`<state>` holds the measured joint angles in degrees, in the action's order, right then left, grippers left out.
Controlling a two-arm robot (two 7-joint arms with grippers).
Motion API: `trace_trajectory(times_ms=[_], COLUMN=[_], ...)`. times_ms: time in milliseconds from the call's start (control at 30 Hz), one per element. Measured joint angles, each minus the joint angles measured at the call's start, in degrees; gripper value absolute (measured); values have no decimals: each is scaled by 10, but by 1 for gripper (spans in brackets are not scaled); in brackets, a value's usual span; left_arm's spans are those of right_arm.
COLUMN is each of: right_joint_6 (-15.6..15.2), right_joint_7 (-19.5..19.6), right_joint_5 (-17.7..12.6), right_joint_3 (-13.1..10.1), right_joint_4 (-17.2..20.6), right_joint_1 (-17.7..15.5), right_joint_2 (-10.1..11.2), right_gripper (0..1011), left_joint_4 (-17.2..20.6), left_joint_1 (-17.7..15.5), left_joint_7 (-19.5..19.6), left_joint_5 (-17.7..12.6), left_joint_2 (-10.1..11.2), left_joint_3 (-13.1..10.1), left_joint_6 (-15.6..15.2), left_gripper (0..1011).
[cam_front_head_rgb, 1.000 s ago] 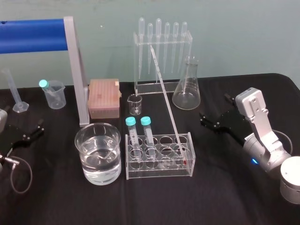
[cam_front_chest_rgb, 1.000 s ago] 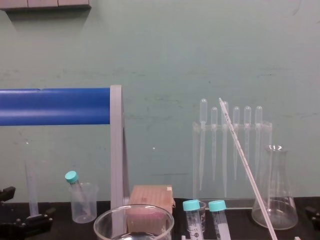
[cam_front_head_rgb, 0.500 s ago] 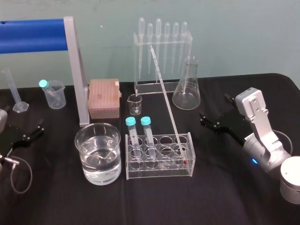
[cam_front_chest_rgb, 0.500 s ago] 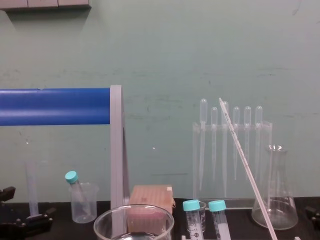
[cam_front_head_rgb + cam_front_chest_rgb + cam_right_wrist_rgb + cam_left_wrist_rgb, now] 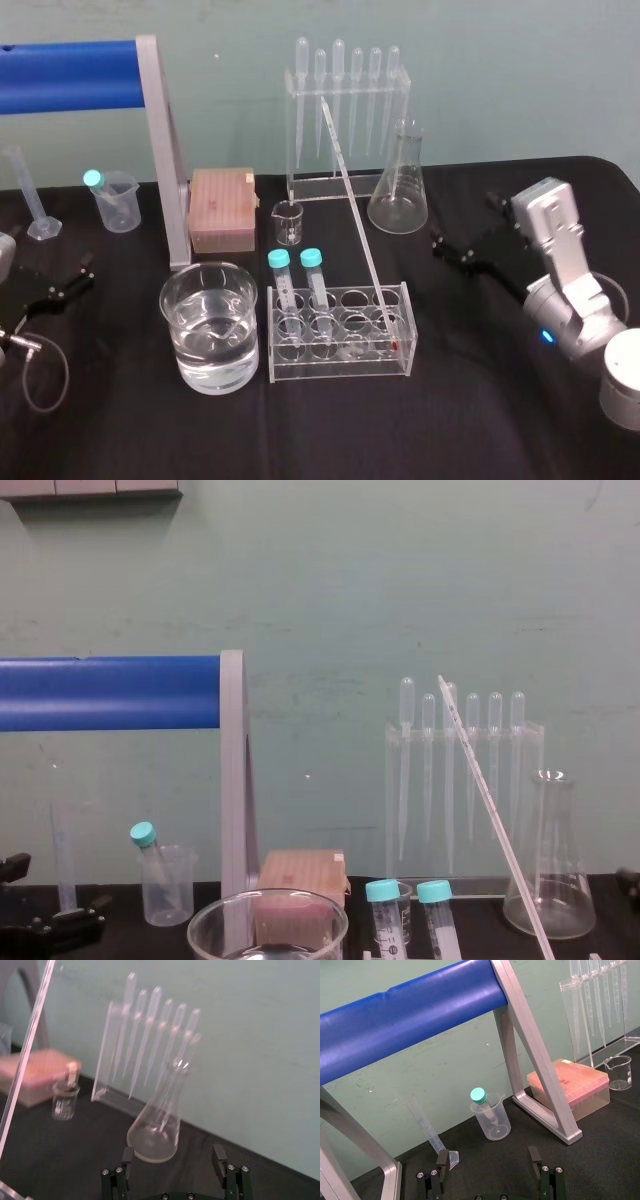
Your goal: Hold the thermometer with one hand and immerse one end into the beaker, then reinsert it into the test tube rack.
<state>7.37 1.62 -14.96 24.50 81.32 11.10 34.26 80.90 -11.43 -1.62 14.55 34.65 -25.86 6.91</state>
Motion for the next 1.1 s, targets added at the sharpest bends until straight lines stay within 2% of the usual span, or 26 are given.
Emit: trace_trajectory(times_ms=[133, 233, 300, 533, 733, 900, 1100], right_joint_6=[11, 19, 22, 42, 52, 54, 35], right_joint_7=[0, -3, -6, -39, -63, -81, -92], right_joint_5=[-21, -48, -60, -117, -132, -131, -120], right_joint_3=[-24, -51, -60, -95, -96, -82, -62], right_joint_4=[17, 43, 55, 120, 149, 163, 162], right_joint_1=[-8, -16, -19, -29, -27, -22, -10], right_joint_2=[-5, -12, -15, -36, -55, -73, -94], right_gripper=[1003, 1003, 1003, 1003, 1003, 1003, 1003], left_joint_4=[0, 0, 0, 0, 0, 0, 0], left_joint_1=[0, 0, 0, 0, 0, 0, 0], left_joint_7=[0, 0, 0, 0, 0, 0, 0], left_joint_5=[0, 0, 0, 0, 0, 0, 0], left_joint_2=[0, 0, 0, 0, 0, 0, 0], left_joint_3=[0, 0, 0, 0, 0, 0, 0], left_joint_6=[0, 0, 0, 0, 0, 0, 0], left_gripper=[1008, 1008, 1008, 1008, 1008, 1008, 1008])
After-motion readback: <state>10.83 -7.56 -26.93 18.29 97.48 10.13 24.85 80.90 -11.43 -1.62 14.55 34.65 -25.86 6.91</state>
